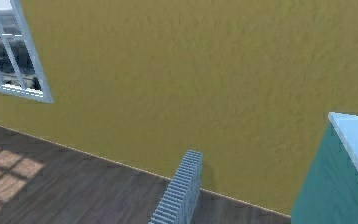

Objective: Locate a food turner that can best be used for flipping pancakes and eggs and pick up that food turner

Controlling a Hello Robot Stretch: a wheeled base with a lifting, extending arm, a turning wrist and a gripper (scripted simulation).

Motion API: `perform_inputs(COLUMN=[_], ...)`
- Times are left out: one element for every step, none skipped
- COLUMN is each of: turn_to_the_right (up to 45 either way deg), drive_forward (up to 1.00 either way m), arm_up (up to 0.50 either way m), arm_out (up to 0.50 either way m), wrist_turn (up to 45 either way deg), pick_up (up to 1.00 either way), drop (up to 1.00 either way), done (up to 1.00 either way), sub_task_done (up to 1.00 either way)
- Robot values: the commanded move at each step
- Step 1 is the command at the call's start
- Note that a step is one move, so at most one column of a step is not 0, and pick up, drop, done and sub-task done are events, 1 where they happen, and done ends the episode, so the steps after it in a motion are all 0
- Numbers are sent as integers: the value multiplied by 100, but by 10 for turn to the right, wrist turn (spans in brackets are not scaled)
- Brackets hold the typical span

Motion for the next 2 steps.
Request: perform_inputs(turn_to_the_right=[0, 0], drive_forward=[0, 0], arm_up=[10, 0], arm_out=[0, 0], wrist_turn=[0, 0], pick_up=[0, 0], drop=[0, 0], done=[0, 100], sub_task_done=[0, 0])
